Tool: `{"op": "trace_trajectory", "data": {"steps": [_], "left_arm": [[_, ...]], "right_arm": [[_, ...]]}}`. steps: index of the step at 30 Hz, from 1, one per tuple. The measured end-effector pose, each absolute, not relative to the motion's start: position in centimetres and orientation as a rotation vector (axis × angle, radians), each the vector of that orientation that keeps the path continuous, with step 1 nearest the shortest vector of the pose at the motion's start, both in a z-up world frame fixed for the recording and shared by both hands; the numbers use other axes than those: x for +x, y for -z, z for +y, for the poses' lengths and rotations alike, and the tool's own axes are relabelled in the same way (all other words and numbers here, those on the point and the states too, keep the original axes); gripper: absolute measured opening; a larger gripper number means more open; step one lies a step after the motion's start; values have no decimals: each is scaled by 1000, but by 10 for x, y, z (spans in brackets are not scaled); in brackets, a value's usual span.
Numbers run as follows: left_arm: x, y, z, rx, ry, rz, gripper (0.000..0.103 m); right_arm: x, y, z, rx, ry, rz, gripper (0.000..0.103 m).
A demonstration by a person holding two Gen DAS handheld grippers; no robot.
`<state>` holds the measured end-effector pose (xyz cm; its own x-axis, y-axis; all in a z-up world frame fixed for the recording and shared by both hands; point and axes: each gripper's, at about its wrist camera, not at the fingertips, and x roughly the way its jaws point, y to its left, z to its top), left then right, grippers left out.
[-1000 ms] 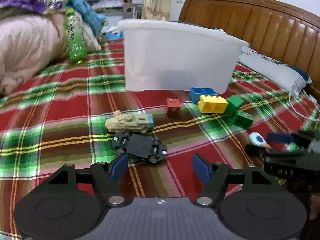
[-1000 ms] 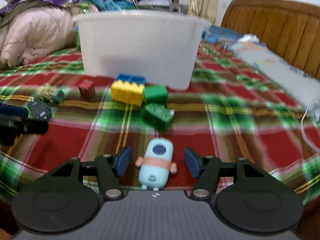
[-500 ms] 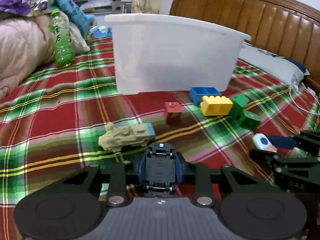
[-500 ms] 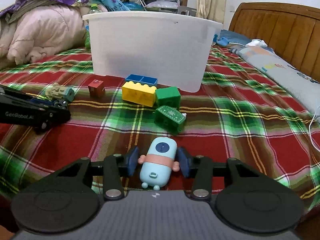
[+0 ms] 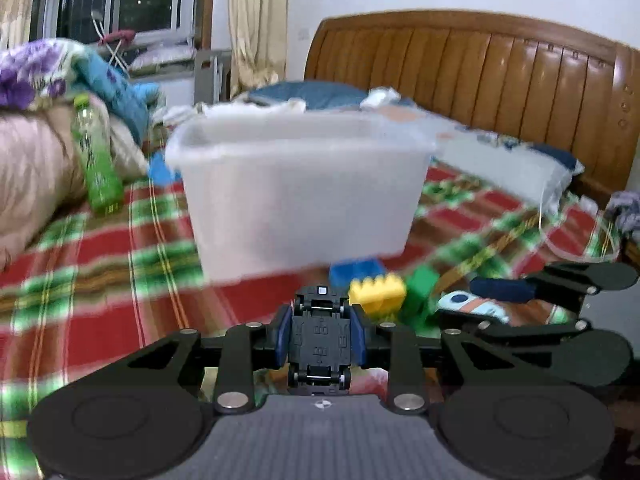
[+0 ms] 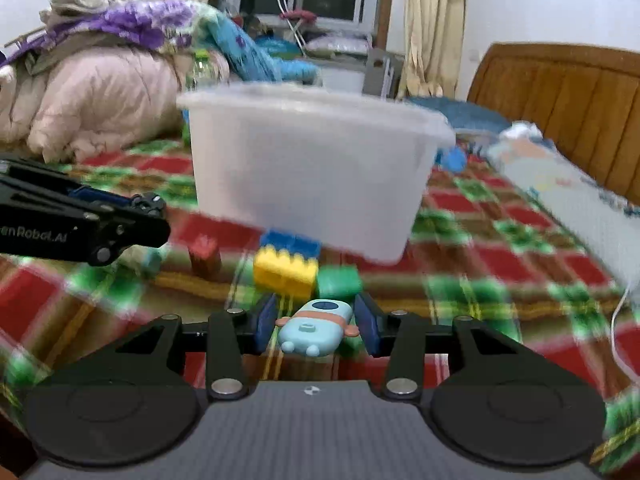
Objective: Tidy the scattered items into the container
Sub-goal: 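Carry the blue figure and black car over the bin and release both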
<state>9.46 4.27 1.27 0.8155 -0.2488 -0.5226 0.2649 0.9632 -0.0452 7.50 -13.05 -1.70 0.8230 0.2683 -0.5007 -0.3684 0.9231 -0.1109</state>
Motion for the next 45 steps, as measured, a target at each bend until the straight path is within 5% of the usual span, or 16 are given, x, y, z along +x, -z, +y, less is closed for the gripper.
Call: {"op": "trace_trajectory", "data": {"steps": [20, 37, 45], "left_arm": [[188, -95, 54, -36, 215, 395, 34], [274, -46, 43, 30, 181, 531, 34], [266, -46, 45, 35, 169, 542, 61]], "right_arm": [[157, -81, -112, -195, -358, 244, 47], [241, -39, -100, -231, -354, 385, 47], [236, -37, -102, -270, -331, 385, 62]]}}
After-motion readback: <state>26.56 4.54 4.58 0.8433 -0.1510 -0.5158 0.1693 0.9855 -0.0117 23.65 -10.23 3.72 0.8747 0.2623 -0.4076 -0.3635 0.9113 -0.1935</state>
